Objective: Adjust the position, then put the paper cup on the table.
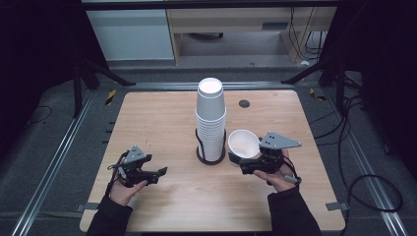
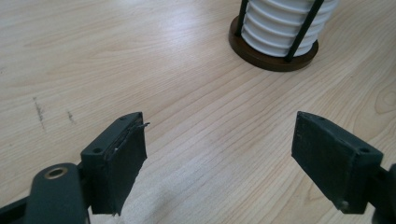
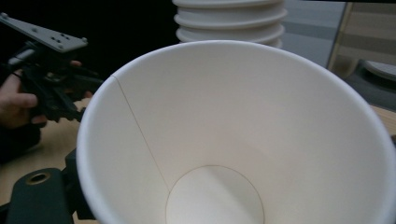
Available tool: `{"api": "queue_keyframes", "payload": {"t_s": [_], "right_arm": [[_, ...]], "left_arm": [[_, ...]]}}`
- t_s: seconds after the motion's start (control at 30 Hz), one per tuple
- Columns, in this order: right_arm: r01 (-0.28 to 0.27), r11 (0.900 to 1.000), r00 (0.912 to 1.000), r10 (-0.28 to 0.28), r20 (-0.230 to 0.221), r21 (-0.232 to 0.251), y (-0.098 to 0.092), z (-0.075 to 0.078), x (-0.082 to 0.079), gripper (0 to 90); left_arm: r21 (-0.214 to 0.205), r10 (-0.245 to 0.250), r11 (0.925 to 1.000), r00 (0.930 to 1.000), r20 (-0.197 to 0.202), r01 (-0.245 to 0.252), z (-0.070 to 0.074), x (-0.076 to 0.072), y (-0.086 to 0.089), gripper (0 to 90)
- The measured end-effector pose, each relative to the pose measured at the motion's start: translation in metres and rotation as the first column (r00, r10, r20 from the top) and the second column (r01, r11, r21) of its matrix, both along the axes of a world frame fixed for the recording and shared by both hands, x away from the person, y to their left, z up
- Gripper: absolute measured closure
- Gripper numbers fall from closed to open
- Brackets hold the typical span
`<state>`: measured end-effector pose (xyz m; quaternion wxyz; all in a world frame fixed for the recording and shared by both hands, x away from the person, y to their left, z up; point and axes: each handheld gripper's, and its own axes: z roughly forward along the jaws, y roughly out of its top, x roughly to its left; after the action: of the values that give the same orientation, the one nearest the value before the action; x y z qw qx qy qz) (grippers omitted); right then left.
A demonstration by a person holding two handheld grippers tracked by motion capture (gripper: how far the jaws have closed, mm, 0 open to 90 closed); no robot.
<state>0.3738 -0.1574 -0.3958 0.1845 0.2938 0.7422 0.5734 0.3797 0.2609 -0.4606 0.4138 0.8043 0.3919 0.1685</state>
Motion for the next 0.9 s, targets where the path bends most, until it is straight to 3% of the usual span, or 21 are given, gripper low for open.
{"api": "queue_keyframes", "payload": {"t_s": [0.13, 0.27, 0.57, 0.9], "right_arm": [[0.073, 0.9973, 0.9973, -0.073, -0.008, -0.011, -0.017, -0.003, 0.005, 13.4], [0.151, 0.9884, 0.9884, -0.151, -0.011, -0.013, -0.035, -0.004, 0.009, 13.4], [0.303, 0.9525, 0.9523, -0.304, -0.026, -0.024, -0.064, -0.01, 0.023, 13.4], [0.382, 0.9219, 0.9212, -0.385, -0.053, -0.066, -0.082, -0.025, 0.04, 13.4]], "left_arm": [[-0.007, 0.021, 0.9998, 0.9998, -0.003, -0.021, -0.001, 0.002, 0.003, 17.4], [0.007, 0.027, 0.9996, 0.9995, -0.013, -0.027, -0.002, 0.003, 0.003, 17.4], [0.007, 0.029, 0.9995, 0.9995, -0.015, -0.029, -0.002, 0.004, 0.004, 17.2], [0.003, 0.042, 0.9991, 0.9989, -0.019, -0.042, -0.003, 0.005, 0.006, 16.9]]}}
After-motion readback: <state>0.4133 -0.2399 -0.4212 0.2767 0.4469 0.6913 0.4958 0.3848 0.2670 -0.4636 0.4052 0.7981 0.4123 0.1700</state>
